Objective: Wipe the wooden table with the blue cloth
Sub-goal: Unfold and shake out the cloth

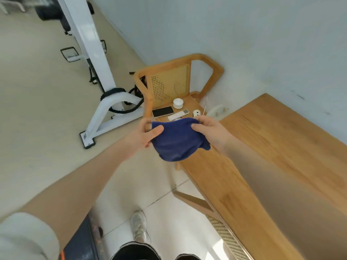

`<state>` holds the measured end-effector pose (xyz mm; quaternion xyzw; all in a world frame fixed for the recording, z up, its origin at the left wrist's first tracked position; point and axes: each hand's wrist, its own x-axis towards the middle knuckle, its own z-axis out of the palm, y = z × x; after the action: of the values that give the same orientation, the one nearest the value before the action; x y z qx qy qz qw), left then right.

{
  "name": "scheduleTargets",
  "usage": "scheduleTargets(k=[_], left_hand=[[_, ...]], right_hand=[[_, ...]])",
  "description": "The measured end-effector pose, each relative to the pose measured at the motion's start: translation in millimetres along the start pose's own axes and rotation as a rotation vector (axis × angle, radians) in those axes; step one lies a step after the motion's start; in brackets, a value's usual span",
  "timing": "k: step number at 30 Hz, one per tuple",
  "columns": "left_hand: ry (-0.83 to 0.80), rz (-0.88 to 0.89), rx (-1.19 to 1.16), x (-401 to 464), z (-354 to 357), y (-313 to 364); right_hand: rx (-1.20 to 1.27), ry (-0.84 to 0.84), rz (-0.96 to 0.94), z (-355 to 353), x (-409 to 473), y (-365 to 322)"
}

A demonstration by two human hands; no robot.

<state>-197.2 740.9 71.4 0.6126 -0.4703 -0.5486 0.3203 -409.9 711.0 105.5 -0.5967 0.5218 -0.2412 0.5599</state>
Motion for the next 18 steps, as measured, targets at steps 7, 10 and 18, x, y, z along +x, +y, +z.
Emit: scheduleTargets(k=[7, 10, 18], left_hand=[[-0.124, 0.076, 0.117, 69.6, -141.5, 18.7], [-0.066, 0.179, 0.275, 96.9, -175.2, 28.9], [-0.038, 0.16, 0.624, 204.0, -217.9, 37.2]], right_hand=[[-0.066, -0.063, -0.111, 70.1, 121.9, -82.5], [-0.103, 0.045, -0.126, 76.5, 164.0, -103.5], [-0.102, 0.405, -0.095, 46.4, 269.5, -132.0]])
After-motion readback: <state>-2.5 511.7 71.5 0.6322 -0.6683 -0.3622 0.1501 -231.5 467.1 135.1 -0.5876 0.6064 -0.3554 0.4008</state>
